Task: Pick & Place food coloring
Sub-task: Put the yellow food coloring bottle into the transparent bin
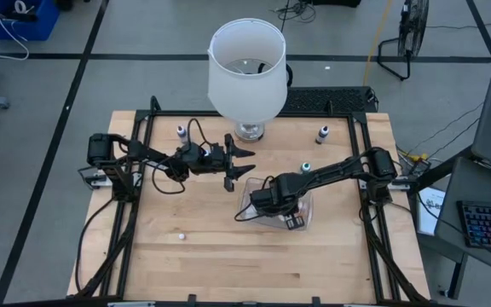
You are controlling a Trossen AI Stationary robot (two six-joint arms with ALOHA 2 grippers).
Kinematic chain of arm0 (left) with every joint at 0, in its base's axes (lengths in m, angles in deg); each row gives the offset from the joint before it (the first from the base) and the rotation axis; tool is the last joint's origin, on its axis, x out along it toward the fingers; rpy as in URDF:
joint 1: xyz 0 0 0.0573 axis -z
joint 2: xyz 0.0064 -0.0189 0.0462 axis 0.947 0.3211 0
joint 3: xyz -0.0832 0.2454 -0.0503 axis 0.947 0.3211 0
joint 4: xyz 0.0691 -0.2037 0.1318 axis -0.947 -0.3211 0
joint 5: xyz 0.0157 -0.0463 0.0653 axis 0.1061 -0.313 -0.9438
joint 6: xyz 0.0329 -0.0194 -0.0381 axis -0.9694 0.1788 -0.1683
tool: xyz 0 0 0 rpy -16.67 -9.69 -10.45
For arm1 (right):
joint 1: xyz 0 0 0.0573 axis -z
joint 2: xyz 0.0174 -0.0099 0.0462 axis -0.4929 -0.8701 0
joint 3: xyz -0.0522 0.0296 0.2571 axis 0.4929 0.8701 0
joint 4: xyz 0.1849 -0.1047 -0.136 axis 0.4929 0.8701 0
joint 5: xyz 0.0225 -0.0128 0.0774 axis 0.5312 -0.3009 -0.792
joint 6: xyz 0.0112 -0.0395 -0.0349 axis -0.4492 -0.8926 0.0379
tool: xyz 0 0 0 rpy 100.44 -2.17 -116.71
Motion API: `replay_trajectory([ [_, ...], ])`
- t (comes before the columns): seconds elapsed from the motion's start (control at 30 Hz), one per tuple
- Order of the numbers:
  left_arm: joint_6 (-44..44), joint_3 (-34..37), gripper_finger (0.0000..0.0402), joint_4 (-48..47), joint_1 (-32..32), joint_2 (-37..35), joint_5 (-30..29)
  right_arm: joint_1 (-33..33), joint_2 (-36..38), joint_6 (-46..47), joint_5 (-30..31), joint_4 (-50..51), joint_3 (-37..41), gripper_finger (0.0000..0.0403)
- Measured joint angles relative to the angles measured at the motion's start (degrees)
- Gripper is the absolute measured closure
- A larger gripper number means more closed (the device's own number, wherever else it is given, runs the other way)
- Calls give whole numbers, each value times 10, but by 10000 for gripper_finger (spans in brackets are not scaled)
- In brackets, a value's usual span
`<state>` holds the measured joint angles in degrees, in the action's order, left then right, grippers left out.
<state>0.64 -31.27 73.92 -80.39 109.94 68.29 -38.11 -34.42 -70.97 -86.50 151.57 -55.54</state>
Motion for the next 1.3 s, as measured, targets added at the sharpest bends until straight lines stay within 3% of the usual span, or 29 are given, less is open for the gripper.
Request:
replay_trajectory([
  [0.63,0,0,206,-8,0,0,0,11,2,16,-25,-7,34,364],
  [0.97,0,0,206,-8,0,0,0,11,1,70,-31,-12,28,224],
  [1.13,0,0,206,-8,0,0,0,10,3,82,-32,-11,2,199],
  [1.3,0,0,206,-8,0,0,0,10,44,91,-14,18,-30,201],
])
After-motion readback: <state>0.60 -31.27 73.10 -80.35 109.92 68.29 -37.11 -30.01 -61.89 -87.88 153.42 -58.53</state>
